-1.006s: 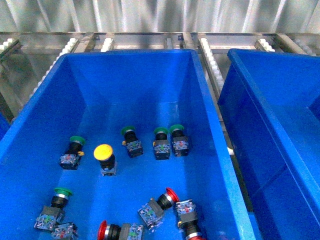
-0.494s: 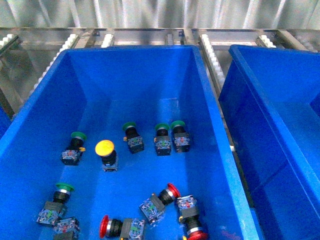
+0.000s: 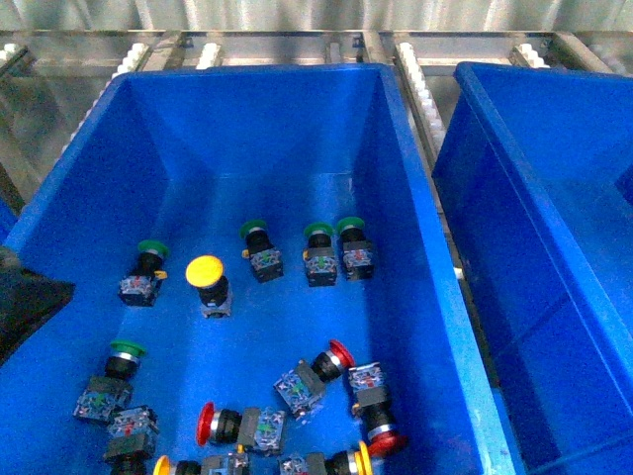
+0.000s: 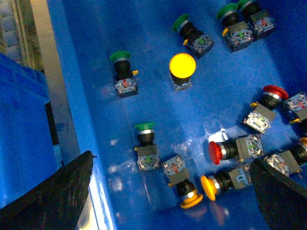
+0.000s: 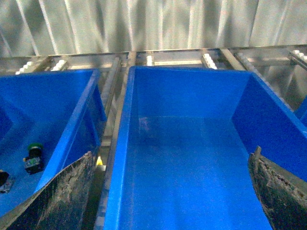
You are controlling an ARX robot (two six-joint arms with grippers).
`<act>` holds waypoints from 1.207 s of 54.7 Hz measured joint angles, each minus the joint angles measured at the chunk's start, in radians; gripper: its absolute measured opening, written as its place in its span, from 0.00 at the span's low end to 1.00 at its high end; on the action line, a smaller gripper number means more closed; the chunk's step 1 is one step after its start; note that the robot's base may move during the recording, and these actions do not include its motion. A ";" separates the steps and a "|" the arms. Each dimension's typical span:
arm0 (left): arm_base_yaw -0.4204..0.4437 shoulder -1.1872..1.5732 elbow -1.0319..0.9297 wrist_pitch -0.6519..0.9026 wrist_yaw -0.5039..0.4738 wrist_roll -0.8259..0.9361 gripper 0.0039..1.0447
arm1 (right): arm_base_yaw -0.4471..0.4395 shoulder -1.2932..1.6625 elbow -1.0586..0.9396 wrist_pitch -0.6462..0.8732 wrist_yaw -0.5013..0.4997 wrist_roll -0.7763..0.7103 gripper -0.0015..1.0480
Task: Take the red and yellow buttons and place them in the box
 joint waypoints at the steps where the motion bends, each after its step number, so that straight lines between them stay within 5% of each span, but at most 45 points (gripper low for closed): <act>1: -0.003 0.032 0.015 0.010 -0.002 0.004 0.93 | 0.000 0.000 0.000 0.000 0.000 0.000 0.93; 40: -0.057 0.720 0.484 0.050 -0.042 0.071 0.93 | 0.000 0.000 0.000 0.000 0.000 0.000 0.93; 66: -0.089 0.897 0.638 0.044 -0.024 0.096 0.93 | 0.000 0.000 0.000 0.000 0.000 0.000 0.93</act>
